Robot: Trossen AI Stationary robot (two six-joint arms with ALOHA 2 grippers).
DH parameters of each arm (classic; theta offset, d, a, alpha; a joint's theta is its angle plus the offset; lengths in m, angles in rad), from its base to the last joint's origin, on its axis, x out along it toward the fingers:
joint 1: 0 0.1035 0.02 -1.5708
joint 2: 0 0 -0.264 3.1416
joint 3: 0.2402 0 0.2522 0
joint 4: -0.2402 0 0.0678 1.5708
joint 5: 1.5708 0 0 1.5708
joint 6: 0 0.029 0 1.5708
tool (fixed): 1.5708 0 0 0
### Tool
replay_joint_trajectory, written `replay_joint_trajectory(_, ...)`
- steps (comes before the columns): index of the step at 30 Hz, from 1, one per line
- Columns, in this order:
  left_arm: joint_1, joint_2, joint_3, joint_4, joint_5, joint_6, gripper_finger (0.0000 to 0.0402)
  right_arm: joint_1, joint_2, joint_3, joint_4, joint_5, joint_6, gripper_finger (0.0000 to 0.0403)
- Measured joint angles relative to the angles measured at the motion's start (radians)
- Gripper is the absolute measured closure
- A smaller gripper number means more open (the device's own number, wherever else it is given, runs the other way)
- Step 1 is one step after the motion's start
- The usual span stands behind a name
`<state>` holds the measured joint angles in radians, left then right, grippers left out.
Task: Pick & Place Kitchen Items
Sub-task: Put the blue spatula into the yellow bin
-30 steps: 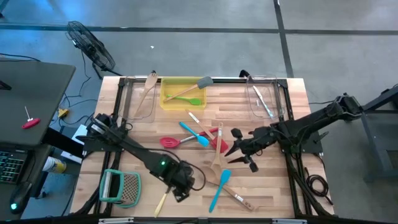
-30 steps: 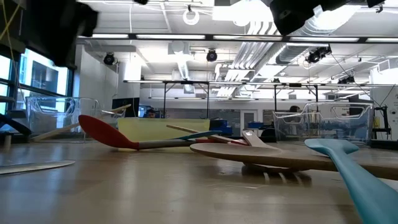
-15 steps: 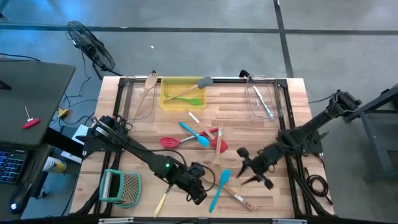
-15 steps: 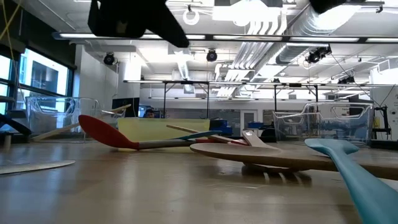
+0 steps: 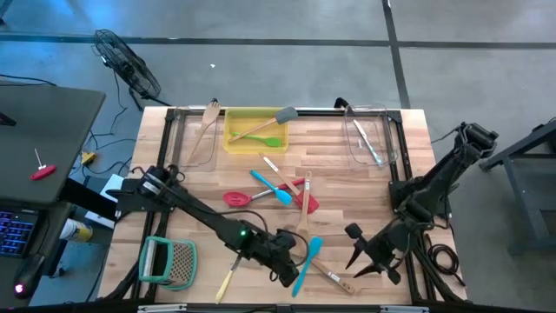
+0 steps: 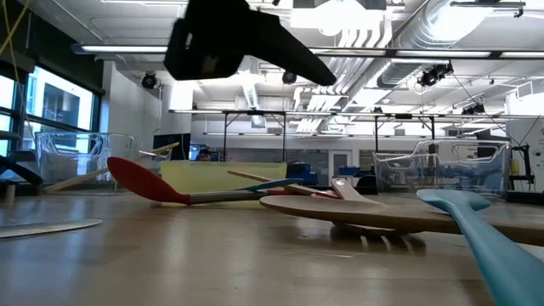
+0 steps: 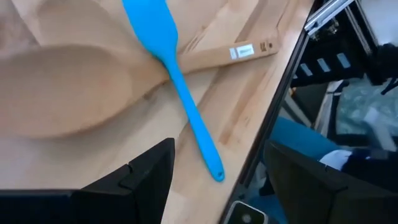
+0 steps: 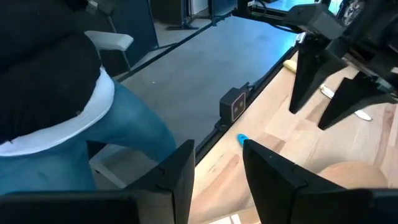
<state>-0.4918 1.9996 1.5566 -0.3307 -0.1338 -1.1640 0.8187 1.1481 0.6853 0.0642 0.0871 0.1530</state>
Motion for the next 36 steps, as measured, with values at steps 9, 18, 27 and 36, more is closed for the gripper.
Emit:
replay_joint_trajectory(9,0.040,-0.072,0.133,-0.229,-0.066,0.215,0.0160,-0.001,0.001,0.008,-0.007,0.174,-0.082,0.0275)
replay_joint_trajectory(18,0.022,-0.130,0.348,-0.609,-0.320,0.240,0.0160,-0.092,0.116,0.175,-0.207,0.086,-0.214,0.0275)
replay_joint_trajectory(27,-0.026,-0.136,0.630,-1.047,-0.562,0.115,0.0160,-0.126,0.348,0.459,-0.591,0.060,-0.390,0.0275)
replay_joint_trajectory(36,-0.039,-0.144,0.721,-1.241,-0.679,0.049,0.0160,-0.127,0.543,0.580,-0.666,0.049,-0.578,0.0275)
